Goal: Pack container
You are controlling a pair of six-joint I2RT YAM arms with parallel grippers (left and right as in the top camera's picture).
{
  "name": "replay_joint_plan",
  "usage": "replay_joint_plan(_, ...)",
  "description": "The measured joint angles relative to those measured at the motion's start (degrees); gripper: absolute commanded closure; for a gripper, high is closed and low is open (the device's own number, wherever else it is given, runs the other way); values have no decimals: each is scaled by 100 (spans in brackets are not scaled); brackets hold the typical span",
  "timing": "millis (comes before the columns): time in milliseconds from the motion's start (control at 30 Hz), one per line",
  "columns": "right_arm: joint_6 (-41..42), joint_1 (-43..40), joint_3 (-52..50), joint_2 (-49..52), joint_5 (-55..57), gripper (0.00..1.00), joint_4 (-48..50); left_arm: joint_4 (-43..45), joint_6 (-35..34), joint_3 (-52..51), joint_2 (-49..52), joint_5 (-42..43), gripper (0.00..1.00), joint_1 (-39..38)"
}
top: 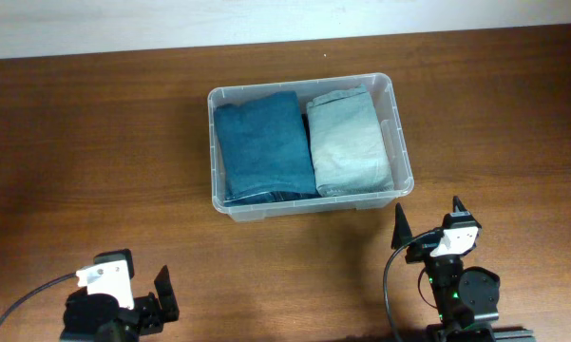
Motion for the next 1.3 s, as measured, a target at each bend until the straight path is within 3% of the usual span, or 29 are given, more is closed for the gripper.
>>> replay_joint_plan(367, -2, 0, 0, 0, 0, 2, 0, 22, 0, -11, -11, -7, 1, 0)
replay_joint_plan(500, -2, 0, 0, 0, -2, 2, 0, 645, 2, -525, -437, -114, 1, 2)
replay_joint_plan(633, 0, 0, 0, 0, -2, 2, 2, 1947, 4, -1928, -1386, -177, 1, 17)
replay_joint_plan(733, -2, 0, -2, 0, -2, 2, 7, 3493, 144, -2935, -1814, -197, 1, 17)
replay_joint_plan(833, -4, 0, -7, -4, -2, 2, 13, 6435, 695, -4190, -1934, -214, 0, 17)
replay_joint_plan(967, -4, 0, -7, -2, -2, 2, 13, 6317, 949, -4656, -1941, -168, 1, 33)
replay_joint_plan(1300, 2, 0, -7, 0, -2, 2, 15, 6343, 1058, -4649, -1947, -170, 0, 33)
